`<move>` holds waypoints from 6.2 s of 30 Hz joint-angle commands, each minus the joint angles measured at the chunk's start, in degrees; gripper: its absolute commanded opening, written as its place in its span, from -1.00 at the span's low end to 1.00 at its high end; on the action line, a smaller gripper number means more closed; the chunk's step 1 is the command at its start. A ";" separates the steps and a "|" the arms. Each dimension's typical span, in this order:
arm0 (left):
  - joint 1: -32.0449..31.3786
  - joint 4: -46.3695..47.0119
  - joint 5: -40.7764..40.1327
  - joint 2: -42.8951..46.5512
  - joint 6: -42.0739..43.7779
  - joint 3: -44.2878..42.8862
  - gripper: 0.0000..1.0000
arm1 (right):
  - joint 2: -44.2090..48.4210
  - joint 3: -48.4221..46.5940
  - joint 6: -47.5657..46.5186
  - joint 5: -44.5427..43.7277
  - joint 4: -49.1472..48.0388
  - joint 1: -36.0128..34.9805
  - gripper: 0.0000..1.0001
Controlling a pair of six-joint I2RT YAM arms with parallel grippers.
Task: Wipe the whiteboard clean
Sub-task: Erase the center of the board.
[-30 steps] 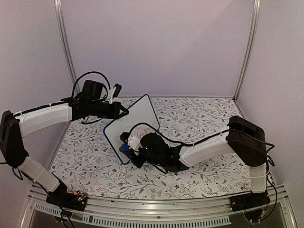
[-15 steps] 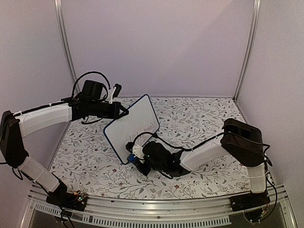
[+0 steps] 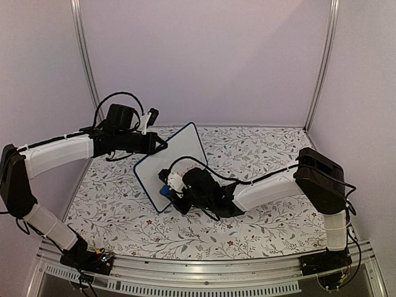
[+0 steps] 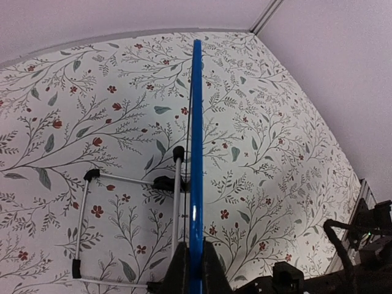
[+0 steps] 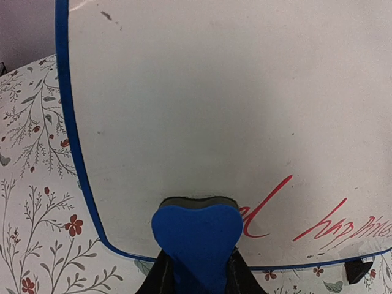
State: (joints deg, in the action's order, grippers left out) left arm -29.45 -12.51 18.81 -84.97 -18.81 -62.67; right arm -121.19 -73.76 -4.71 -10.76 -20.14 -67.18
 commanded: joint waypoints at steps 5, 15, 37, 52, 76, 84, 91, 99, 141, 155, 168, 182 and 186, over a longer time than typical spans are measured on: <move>-1.05 -3.62 1.95 0.15 -1.28 1.24 -1.00 | 1.33 0.21 0.25 2.00 -2.99 3.88 -0.67; -1.06 -3.57 2.02 0.07 -1.36 1.24 -1.00 | -0.08 5.66 1.43 4.58 -4.59 4.20 -0.68; -0.98 -3.62 2.25 -0.37 -1.34 1.16 -1.00 | 1.51 -8.07 -4.30 3.89 -1.11 6.27 -0.67; -0.87 -3.51 2.30 -0.40 -1.48 1.24 -1.00 | 6.18 -6.14 -3.84 2.45 -4.93 6.27 -0.67; 0.60 -3.28 2.54 0.60 -1.76 1.24 -1.00 | 5.92 3.48 0.23 4.16 -10.27 5.04 -0.67; 1.66 -3.02 2.44 2.26 -1.81 1.41 -1.00 | 5.81 3.02 1.99 4.48 -9.47 5.04 -0.67; 1.59 -3.00 0.96 3.57 -1.06 1.67 -1.00 | 9.40 4.22 6.23 1.07 -7.10 5.04 -0.68; 1.60 -2.46 0.27 4.90 -0.44 2.21 -1.00 | 14.18 5.84 8.17 -0.39 -4.42 5.04 -0.66; 1.66 -2.44 1.67 1.70 -1.89 2.12 -1.00 | -1.87 -0.07 8.41 15.51 -2.81 9.97 -0.67; 1.57 -2.25 2.11 0.95 -2.53 2.12 -1.00 | -2.73 3.35 9.21 16.47 1.93 9.97 -0.68; 1.58 -2.30 1.98 0.88 -2.60 2.12 -1.00 | -2.52 2.72 5.70 15.57 3.92 8.29 -0.68; 1.57 -2.28 2.04 0.86 -2.57 2.12 -1.00 | 1.27 -3.56 2.11 7.38 4.57 6.40 -0.67; 1.58 -2.31 2.09 0.95 -2.60 2.21 -1.00 | 1.75 -3.87 1.90 6.83 3.51 6.44 -0.67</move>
State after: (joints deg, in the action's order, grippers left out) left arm -27.33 -13.34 19.27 -82.65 -20.73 -60.69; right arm -121.89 -74.78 -1.78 -0.86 -12.86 -60.58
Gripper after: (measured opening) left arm 0.014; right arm 0.217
